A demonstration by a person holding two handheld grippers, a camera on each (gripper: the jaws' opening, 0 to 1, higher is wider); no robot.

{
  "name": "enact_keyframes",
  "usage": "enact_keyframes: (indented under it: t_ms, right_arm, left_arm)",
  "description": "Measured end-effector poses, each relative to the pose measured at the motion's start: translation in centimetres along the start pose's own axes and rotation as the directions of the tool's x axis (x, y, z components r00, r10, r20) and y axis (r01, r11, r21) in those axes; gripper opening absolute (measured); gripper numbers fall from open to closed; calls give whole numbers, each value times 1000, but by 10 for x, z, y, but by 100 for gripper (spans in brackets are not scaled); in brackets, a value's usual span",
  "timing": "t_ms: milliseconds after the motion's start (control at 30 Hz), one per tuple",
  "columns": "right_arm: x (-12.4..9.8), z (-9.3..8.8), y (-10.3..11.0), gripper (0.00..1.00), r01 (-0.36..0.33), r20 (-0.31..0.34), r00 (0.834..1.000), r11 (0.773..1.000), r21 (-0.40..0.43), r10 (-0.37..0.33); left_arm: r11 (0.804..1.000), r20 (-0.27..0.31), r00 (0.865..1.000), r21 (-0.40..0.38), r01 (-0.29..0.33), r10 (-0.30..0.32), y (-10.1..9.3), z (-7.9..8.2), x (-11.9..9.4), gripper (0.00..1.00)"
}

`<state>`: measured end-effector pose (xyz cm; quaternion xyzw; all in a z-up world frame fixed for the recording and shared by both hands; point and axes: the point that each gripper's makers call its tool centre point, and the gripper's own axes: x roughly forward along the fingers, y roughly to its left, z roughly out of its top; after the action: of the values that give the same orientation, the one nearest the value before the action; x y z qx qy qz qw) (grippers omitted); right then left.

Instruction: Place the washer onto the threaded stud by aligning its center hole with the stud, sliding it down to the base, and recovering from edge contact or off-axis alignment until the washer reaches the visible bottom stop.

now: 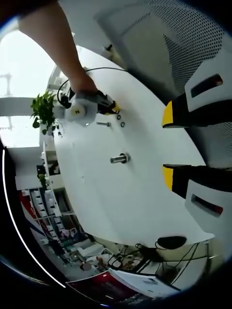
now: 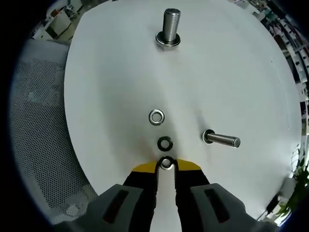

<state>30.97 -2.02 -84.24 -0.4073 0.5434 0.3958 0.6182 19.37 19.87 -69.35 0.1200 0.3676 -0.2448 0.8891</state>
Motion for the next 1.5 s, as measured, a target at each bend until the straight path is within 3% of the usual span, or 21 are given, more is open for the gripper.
enact_keyframes:
  t_ms: [800,1500]
  right_arm:
    - [0,0,-2,15,-13,89,996,996,88,5]
    - [-1,0,0,15,17,51,998,995,103,-23]
  left_arm:
    - [1000,-3,1000,7,0,0,-1,0,0,28]
    - [1000,6,1000,1,-5,5,0,1,-1,28]
